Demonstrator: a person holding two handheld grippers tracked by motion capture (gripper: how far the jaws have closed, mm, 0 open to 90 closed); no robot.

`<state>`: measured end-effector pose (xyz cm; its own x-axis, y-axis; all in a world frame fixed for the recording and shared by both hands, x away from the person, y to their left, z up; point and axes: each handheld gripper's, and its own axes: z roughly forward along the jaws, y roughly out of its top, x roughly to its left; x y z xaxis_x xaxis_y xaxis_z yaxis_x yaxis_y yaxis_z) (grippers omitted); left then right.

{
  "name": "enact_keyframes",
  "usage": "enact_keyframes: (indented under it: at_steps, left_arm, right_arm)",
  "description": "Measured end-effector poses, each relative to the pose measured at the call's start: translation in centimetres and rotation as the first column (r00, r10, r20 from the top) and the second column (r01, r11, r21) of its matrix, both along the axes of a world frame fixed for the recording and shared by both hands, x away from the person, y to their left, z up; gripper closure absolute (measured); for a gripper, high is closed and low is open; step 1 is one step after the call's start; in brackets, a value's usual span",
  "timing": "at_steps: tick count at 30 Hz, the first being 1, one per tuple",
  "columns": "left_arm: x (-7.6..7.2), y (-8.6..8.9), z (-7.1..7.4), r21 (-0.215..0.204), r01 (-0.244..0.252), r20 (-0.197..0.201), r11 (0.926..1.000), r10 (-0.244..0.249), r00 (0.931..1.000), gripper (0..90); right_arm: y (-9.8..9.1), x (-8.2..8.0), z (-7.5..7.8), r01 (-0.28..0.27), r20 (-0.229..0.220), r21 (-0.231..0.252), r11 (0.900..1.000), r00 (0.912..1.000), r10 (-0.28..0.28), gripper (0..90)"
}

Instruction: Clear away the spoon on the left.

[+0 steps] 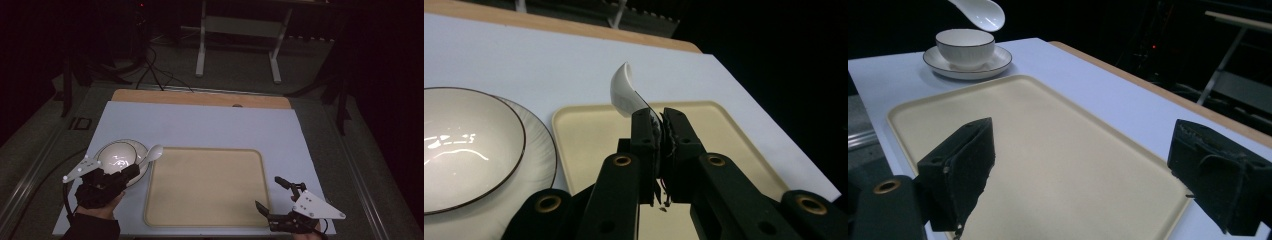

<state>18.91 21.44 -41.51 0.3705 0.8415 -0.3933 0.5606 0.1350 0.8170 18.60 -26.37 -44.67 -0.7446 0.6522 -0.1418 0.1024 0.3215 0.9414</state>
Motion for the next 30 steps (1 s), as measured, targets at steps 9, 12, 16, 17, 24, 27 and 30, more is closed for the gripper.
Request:
enact_keyframes:
  at_steps: [9, 12, 16, 17, 24, 27, 30]
  left_arm:
    - [-0.7, -1.4, -0.2, 0.037, -0.054, 0.027, 0.9979, 0.053, 0.9982, 85.5]
    - [-1.1, -2.1, 0.0, 0.057, -0.064, 0.044, 0.9963, 0.062, 0.9971, 85.5]
    - [-1.4, -2.9, -0.2, 0.058, -0.075, 0.049, 0.9954, 0.073, 0.9962, 85.5]
    - [-1.5, -3.2, -0.2, 0.07, -0.085, 0.058, 0.9939, 0.081, 0.995, 85.5]
    - [-1.4, -4.6, -0.4, 0.057, -0.091, 0.078, 0.9942, 0.087, 0.9931, 85.5]
    - [-0.9, -5.3, -1.0, 0.045, -0.069, 0.054, 0.9966, 0.067, 0.9963, 85.5]
    - [-0.7, -5.8, -1.3, 0.032, -0.067, 0.056, 0.9972, 0.065, 0.9963, 85.4]
  right_arm:
    - [-0.1, 0.3, 0.0, 0.008, -0.005, 0.019, 0.9998, 1.0, -0.008, 11.6]
    - [-0.1, 0.2, 0.0, 0.007, -0.005, 0.018, 0.9998, 1.0, -0.007, 11.6]
    - [-0.2, 0.2, 0.1, 0.003, 0.002, 0.021, 0.9998, 1.0, -0.003, 11.6]
    - [-0.2, 0.2, 0.1, 0.003, 0.002, 0.021, 0.9998, 1.0, -0.003, 11.6]
    - [-0.4, 0.3, 0.1, 0.007, 0.001, 0.038, 0.9993, 1.0, -0.007, 11.6]
    - [-0.5, 0.4, 0.2, 0.005, 0.004, 0.04, 0.9992, 1.0, -0.005, 11.6]
    - [-0.7, 0.4, 0.2, 0.007, 0.009, 0.043, 0.9991, 0.9999, -0.008, 11.6]
